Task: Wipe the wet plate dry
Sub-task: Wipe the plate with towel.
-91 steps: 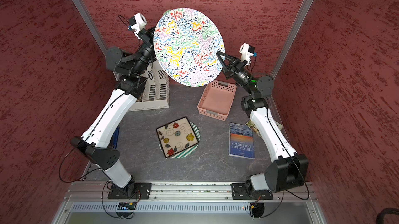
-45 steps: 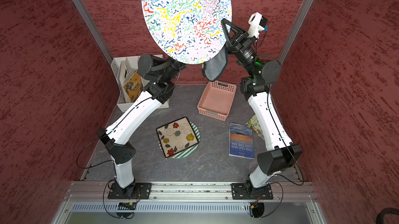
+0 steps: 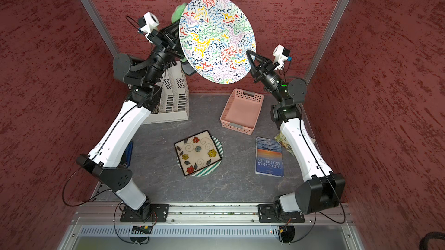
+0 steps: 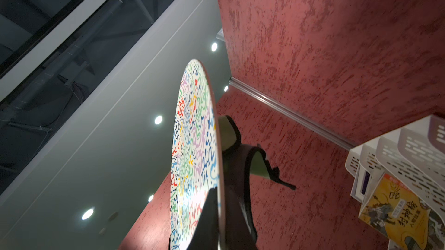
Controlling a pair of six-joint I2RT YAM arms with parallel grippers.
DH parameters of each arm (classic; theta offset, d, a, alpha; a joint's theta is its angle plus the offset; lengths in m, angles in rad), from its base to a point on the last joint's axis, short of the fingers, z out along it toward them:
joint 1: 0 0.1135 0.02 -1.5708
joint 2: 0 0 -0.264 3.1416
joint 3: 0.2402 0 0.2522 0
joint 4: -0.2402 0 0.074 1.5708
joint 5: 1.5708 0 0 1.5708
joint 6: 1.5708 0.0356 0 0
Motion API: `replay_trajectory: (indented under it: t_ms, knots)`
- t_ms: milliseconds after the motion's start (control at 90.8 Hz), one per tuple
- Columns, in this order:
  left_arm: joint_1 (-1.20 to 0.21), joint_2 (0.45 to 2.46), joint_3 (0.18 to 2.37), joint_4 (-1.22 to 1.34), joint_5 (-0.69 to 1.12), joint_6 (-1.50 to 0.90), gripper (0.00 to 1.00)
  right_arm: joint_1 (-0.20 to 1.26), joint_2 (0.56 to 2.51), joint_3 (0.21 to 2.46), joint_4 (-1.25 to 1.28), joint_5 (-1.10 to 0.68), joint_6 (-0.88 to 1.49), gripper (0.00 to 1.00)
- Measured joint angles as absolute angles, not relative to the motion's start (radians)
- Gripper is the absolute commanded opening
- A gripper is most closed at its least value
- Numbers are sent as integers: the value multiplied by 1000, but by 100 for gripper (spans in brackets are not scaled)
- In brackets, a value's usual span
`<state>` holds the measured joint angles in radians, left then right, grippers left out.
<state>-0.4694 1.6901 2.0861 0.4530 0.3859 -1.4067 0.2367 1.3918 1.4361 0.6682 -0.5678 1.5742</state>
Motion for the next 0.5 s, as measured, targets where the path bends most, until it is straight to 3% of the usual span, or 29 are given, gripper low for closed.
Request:
replay_trajectory:
  t_ms: [231,353,496]
  knots:
    - [-551,1733,2140,543,364,-1436,0,363,1412,1517,714,-573,1509,0]
    - [-625,1762,2115,563,366,-1440,0,327,1524,1716,701,-564,1500,0]
    - [-694,1732,1941,587,370,-1417,0,208,1611,1880,630,-541,1509,0]
